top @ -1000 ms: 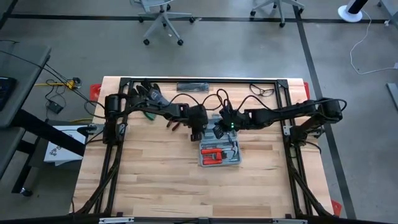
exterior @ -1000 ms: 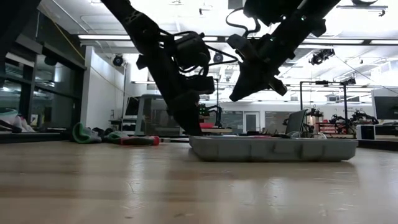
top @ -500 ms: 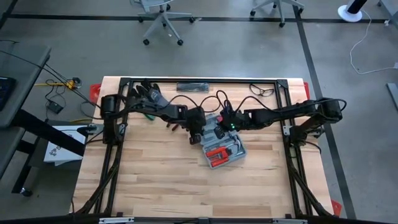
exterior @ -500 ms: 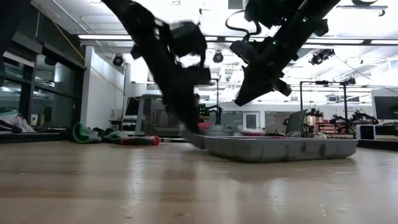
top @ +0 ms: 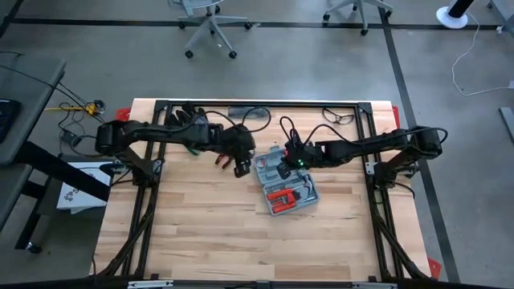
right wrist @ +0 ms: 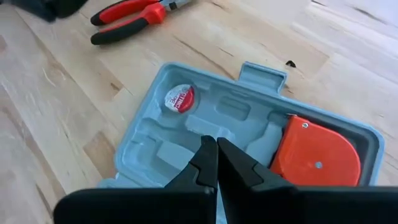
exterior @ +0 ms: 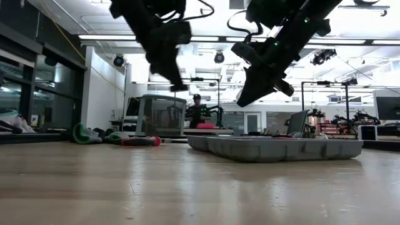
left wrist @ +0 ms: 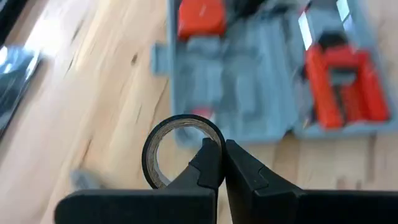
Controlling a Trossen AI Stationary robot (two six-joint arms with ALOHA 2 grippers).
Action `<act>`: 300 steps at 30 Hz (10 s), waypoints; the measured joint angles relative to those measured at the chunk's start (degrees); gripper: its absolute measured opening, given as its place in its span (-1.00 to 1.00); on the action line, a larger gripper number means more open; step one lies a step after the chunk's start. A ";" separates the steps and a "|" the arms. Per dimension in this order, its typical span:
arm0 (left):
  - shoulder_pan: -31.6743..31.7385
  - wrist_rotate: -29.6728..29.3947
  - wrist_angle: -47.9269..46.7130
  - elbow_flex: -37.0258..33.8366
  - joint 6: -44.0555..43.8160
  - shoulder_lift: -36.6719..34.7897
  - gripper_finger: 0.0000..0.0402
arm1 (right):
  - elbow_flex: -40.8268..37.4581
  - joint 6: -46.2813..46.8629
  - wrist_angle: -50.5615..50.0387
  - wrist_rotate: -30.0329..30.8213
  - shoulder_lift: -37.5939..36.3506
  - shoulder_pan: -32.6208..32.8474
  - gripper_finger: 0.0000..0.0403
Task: Prefit tool cases
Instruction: Remove the electrical tape from the gray prefit tool case, then remove the tape measure from the gray prefit tool case, then remove the hammer from the gray prefit tool case
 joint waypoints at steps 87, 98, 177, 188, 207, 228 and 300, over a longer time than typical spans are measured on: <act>-4.98 1.22 8.71 -32.52 -24.98 -16.62 -0.06 | -0.02 11.34 -37.36 11.68 -11.60 -7.80 -1.00; -4.98 1.20 8.65 -32.52 -25.09 -16.62 -0.06 | -0.02 14.30 -35.62 12.76 -4.37 -11.78 -0.90; -7.60 11.63 17.99 -7.82 -2.01 5.22 -0.66 | 0.02 31.03 -2.32 7.94 9.27 22.61 -0.49; -10.55 2.40 20.78 -7.89 -2.42 14.02 -0.60 | 0.02 30.53 -1.54 8.11 9.25 21.86 -0.49; -11.78 -4.72 19.97 -7.44 -1.73 19.75 -0.10 | 0.02 30.53 -2.61 8.22 9.25 21.76 -0.49; -11.19 6.74 23.33 -7.47 -7.28 18.69 -0.98 | 0.02 32.52 -2.65 8.81 9.22 21.59 -0.49; -9.82 6.87 7.61 -7.41 -0.38 9.47 -0.20 | 0.24 21.53 5.46 -5.57 16.13 12.17 -1.00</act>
